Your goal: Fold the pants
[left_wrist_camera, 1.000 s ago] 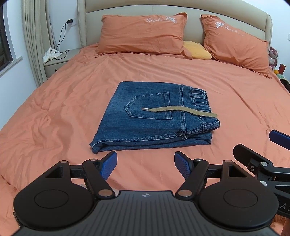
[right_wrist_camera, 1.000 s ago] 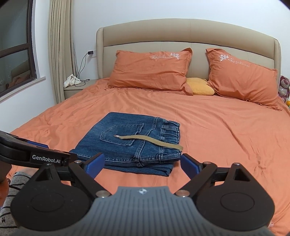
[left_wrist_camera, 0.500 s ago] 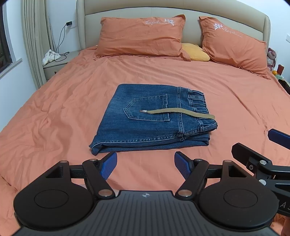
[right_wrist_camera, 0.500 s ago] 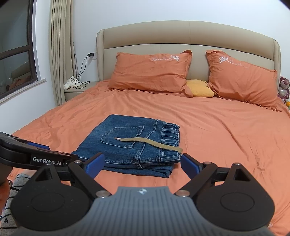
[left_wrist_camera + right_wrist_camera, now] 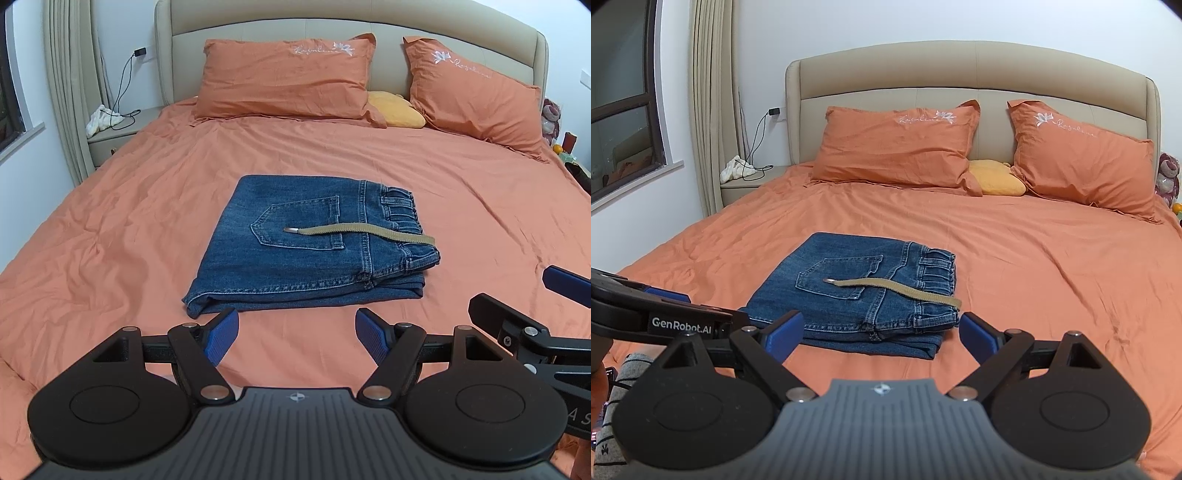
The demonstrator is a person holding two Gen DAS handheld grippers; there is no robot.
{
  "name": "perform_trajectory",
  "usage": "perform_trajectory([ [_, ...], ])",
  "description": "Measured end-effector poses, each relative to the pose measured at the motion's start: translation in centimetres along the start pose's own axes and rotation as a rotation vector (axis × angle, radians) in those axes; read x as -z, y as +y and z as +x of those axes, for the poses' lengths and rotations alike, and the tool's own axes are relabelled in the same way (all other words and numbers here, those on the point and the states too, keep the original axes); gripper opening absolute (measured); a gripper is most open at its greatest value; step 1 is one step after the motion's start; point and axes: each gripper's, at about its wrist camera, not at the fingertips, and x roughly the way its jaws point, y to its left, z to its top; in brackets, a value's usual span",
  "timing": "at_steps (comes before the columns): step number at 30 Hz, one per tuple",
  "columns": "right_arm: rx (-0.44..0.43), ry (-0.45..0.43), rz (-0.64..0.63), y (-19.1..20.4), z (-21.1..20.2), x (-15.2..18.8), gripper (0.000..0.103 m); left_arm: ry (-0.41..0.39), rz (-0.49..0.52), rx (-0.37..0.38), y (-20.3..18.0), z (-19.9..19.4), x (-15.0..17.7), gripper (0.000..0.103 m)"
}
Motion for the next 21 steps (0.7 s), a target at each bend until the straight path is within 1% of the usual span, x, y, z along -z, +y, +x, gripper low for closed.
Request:
perform_trajectory([
  [12,0.010,-0.001,0.013,-0.29,-0.22,0.15,0.087,-0.014,0.002,0.021,-0.33,-0.37,0.05,0.083],
  [21,0.011,0.002,0.017,-0.48,-0.22,0.20,0.087,-0.032,0.008,0.015,-0.62,-0.58,0.17,0.083],
])
